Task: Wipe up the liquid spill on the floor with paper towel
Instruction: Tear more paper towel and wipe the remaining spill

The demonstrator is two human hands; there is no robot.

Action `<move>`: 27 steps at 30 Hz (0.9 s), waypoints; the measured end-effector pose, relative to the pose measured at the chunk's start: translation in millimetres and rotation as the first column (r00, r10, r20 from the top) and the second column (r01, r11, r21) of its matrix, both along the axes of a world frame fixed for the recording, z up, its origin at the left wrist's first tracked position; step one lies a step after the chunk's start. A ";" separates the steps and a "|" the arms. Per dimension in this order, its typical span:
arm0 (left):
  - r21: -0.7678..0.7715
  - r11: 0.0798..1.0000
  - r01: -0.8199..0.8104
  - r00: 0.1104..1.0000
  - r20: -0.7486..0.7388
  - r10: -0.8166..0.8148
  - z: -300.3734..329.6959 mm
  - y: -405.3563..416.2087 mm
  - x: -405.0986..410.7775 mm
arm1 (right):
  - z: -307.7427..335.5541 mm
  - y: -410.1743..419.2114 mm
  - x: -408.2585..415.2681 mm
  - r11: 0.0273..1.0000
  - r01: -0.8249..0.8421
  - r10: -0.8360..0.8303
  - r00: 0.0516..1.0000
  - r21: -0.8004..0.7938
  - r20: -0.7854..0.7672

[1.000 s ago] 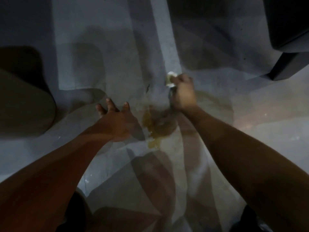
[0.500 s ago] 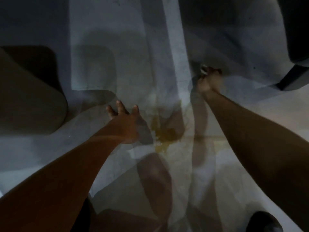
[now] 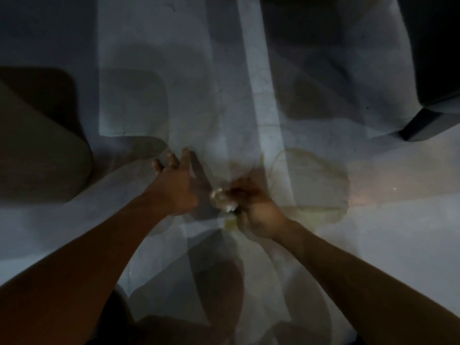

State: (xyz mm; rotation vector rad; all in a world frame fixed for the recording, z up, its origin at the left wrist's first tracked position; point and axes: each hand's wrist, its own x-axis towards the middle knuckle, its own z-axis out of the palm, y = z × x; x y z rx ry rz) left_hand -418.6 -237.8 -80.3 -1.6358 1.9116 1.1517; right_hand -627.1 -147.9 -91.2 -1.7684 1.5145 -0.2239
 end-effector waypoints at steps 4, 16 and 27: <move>0.000 1.000 -0.031 0.999 0.008 0.031 -6.7 1.1 -2.3 | 24.4 -7.1 -71.2 0.856 0.435 -0.464 0.885 -0.279 -0.045; -0.037 0.999 -0.008 0.999 0.052 0.010 -8.9 0.9 -5.5 | -20.1 13.9 -8.3 0.750 0.661 -0.654 0.743 0.000 0.141; -0.134 0.991 -0.011 0.999 -0.043 0.005 -6.3 5.9 11.0 | 24.5 76.3 -130.3 0.603 0.640 -0.784 0.587 -0.476 -0.204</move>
